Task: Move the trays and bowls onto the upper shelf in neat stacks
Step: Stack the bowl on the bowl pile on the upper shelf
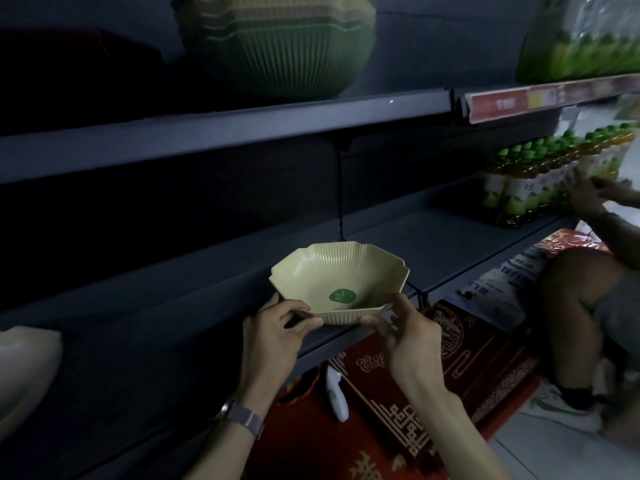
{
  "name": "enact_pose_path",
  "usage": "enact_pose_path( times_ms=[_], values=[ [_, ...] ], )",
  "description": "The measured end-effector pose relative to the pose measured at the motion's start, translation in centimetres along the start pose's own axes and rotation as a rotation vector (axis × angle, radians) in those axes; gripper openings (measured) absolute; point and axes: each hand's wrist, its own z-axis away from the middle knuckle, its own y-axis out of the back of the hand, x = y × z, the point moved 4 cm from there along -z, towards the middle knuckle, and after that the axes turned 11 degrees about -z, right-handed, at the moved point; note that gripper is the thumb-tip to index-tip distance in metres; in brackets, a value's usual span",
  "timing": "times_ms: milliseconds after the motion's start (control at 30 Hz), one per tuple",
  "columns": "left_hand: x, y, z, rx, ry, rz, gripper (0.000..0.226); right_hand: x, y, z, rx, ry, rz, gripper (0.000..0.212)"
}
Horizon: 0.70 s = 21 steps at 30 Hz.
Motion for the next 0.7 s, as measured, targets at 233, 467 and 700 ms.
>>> enact_pose_path(
  times_ms=[233, 467, 700],
  values=[
    [3.7, 1.8, 3.3, 0.074, -0.166, -0.187, 0.020, -3.4, 3.2, 2.0, 0.022, -0.014, -0.012, 0.021],
    [8.7, 5.3, 8.1, 0.160, -0.246, -0.273, 0.017, -9.3, 7.4, 3.9, 0.003, 0.050, 0.036, 0.032],
    [16.0, 9.1, 11.1, 0.212, -0.354, -0.181, 0.023, -15.8, 12.6, 5.3, 0.019, 0.085, 0.076, 0.033]
  ],
)
